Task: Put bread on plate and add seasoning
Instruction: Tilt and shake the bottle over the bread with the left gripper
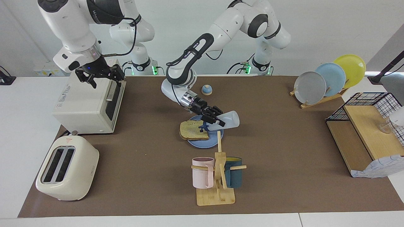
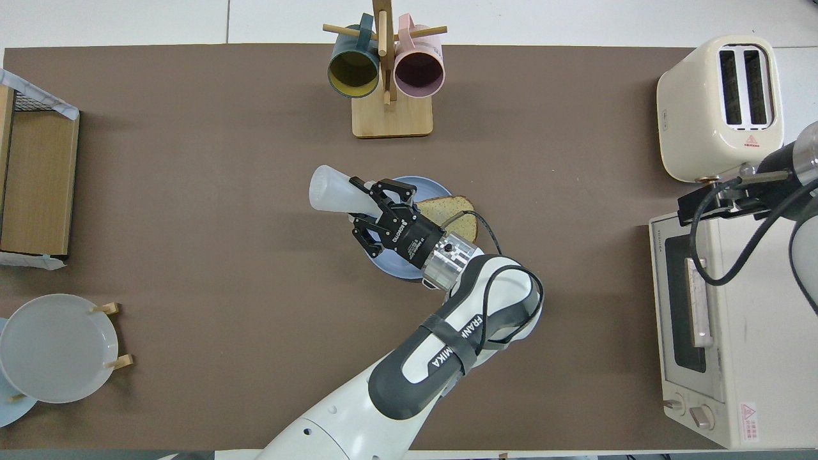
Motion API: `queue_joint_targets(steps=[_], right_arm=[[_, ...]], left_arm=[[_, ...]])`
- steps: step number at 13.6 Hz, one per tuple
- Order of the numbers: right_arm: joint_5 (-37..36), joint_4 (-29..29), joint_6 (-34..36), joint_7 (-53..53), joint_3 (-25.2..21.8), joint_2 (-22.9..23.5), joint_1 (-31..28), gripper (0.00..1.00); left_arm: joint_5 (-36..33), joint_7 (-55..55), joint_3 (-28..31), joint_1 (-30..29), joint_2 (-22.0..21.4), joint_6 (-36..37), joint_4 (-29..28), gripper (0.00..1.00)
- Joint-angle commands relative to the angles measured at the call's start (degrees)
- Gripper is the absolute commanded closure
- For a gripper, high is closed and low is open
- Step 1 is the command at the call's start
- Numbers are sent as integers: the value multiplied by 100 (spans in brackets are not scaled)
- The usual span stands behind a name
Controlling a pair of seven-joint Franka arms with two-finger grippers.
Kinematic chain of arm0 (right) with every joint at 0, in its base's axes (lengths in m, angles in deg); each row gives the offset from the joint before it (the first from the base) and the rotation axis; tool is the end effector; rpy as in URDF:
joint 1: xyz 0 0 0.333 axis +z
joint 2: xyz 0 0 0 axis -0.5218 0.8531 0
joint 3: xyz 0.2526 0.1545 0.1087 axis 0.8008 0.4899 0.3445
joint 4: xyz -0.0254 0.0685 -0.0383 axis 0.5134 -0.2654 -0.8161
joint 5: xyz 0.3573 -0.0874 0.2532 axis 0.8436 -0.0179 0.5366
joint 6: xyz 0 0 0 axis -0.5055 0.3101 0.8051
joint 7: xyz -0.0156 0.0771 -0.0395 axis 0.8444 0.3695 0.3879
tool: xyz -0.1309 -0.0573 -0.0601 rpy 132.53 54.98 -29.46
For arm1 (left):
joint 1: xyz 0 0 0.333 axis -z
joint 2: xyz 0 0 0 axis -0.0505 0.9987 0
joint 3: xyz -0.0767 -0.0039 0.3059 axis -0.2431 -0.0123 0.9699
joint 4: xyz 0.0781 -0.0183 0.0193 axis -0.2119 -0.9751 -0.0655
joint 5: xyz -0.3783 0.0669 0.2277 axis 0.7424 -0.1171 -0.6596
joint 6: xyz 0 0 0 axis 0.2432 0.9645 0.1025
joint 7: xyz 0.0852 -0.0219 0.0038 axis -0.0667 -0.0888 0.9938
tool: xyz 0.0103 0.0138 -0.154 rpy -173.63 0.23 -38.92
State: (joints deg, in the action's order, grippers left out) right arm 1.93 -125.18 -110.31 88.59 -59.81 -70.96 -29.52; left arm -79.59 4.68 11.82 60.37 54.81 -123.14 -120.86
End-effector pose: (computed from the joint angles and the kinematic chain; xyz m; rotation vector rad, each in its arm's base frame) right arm 0.5889 0.0236 0.5501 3.1211 0.0789 -0.1661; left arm 0.4819 -0.5173 0.2548 -1.0554 1.2863 0.2261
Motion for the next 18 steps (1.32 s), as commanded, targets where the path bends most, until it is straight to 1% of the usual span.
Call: queue_joint_targets(steps=[1, 6, 9, 12, 14, 16, 17, 18], right_arm=[[136, -116, -4, 135, 31, -100, -79, 0], [136, -116, -4, 135, 31, -100, -88, 0], [136, -116, -4, 135, 31, -100, -88, 0], [136, -116, -4, 135, 31, -100, -88, 0], [136, -116, -4, 135, 31, -100, -88, 0], [136, -116, -4, 135, 31, -109, -88, 0], [136, -116, -4, 135, 31, -100, -88, 0], [136, -116, -4, 135, 31, -109, -88, 0]], left_arm=[[107, -42, 71, 71, 146, 129, 233, 100], [11, -33, 88, -464, 199, -188, 189, 100], [2, -24, 88, -676, 234, -311, 189, 100], [81, -33, 71, -528, 234, -241, 215, 100], [203, -33, 71, -291, 225, -119, 242, 100], [448, -33, 71, -150, 120, -4, 321, 100], [668, -16, 71, -167, -80, -56, 312, 100], [887, 11, 53, -254, -500, -213, 182, 100]])
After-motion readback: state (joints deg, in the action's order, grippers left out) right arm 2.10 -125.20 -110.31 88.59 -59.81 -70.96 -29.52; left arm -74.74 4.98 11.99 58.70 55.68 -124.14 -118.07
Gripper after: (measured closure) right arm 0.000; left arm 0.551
